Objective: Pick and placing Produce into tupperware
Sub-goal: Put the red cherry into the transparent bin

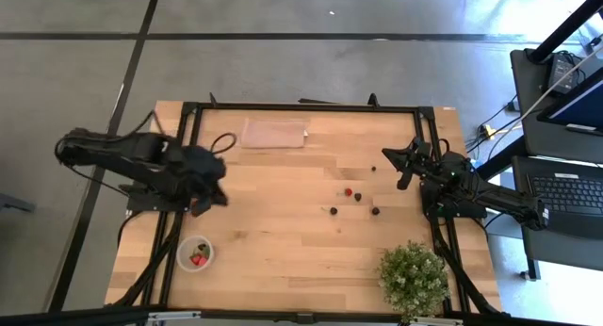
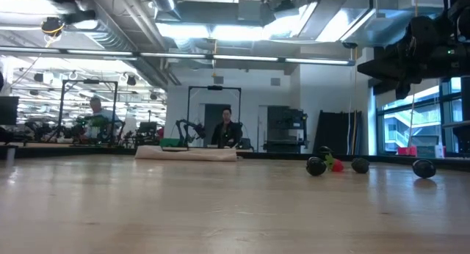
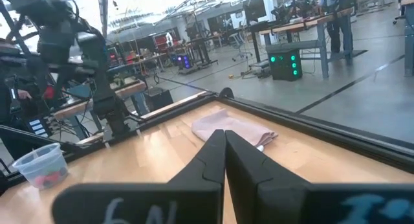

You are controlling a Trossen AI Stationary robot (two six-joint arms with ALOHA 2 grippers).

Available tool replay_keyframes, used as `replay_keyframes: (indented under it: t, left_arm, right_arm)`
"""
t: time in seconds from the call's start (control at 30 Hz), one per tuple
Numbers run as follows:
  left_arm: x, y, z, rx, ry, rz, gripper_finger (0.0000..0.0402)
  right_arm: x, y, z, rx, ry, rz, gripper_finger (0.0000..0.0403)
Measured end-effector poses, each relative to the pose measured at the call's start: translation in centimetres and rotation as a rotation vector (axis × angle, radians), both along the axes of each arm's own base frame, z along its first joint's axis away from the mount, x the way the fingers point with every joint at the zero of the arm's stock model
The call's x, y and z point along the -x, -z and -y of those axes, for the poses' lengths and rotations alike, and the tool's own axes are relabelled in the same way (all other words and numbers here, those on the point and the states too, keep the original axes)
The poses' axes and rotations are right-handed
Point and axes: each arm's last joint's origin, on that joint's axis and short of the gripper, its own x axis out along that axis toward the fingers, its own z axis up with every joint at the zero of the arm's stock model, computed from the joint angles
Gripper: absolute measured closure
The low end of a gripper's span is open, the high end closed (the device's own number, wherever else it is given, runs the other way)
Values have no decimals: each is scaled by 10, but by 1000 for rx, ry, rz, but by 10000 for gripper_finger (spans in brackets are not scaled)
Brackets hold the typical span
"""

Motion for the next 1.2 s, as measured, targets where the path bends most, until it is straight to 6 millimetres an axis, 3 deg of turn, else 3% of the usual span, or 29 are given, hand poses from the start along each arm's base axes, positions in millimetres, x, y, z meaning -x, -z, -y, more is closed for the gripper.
replay_keyframes:
  t: [0.17, 0.37, 0.57, 0.93, 1.2]
  left_arm:
    - [23, 4, 19, 194, -75, -233, 343]
    - [40, 13, 34, 230, -215, -509, 339]
    - [32, 21, 53, 222, -267, -617, 322]
    - [8, 52, 91, 105, -297, -831, 336]
    - [-13, 73, 118, 93, -267, -836, 308]
  right_arm:
    - [0, -3, 0, 9, 0, 24, 389]
    - [0, -3, 0, 12, 1, 25, 389]
    - [0, -3, 0, 11, 1, 29, 389]
    - [0, -4, 0, 13, 1, 40, 389]
    - [0, -5, 0, 11, 1, 48, 389]
